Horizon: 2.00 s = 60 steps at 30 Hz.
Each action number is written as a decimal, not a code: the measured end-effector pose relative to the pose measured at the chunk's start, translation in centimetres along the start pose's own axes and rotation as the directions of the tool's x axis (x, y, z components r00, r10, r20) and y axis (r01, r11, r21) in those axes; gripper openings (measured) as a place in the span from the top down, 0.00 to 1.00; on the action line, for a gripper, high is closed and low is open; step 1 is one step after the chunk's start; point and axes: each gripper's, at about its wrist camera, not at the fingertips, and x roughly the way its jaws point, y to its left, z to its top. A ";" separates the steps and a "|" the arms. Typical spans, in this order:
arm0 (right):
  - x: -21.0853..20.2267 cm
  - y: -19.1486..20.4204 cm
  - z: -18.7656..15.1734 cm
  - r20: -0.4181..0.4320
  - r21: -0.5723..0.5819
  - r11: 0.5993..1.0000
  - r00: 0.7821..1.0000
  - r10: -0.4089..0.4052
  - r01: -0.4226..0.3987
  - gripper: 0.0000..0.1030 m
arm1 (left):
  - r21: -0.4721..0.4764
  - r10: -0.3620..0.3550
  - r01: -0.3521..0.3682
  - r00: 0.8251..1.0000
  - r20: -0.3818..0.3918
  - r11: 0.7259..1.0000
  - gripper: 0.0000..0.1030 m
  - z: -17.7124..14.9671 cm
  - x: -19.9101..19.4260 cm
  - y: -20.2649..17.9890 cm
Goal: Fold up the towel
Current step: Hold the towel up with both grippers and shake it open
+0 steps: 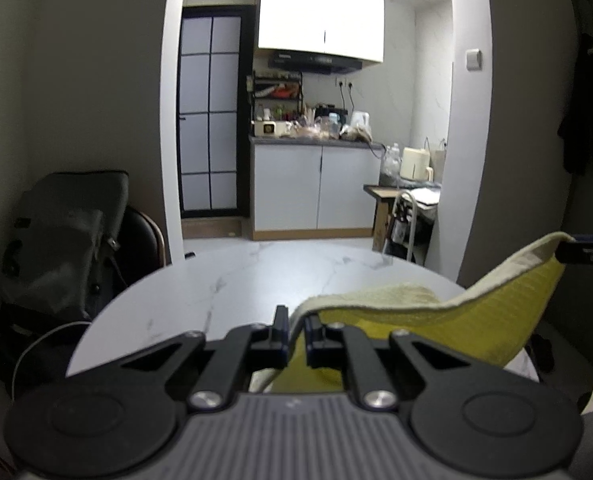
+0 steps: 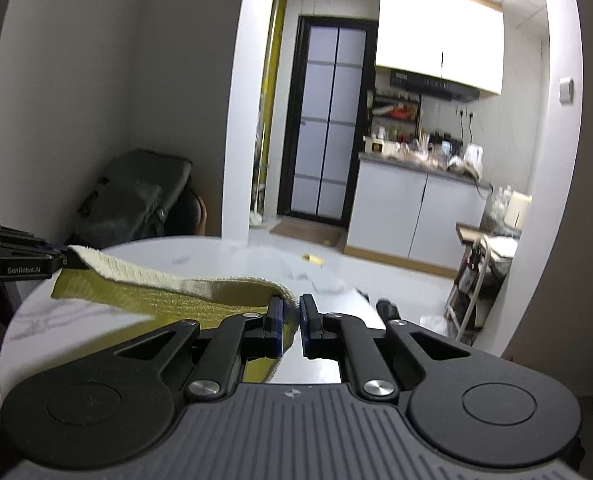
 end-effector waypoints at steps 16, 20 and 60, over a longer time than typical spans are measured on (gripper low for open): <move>-4.5 1.4 3.6 0.126 -0.031 1.000 0.992 0.009 -0.005 0.91 | 0.010 0.017 -0.018 0.994 0.105 1.000 0.95 2.7 -6.8 -1.1; -5.3 1.5 4.2 0.145 -0.021 1.000 0.989 0.024 -0.021 0.91 | 0.005 0.028 -0.028 0.992 0.124 1.000 0.95 3.3 -8.1 -1.0; -7.0 2.3 6.8 0.258 -0.031 0.999 0.965 0.051 -0.044 0.91 | -0.024 0.090 -0.087 0.976 0.200 0.996 0.95 5.6 -12.0 -0.4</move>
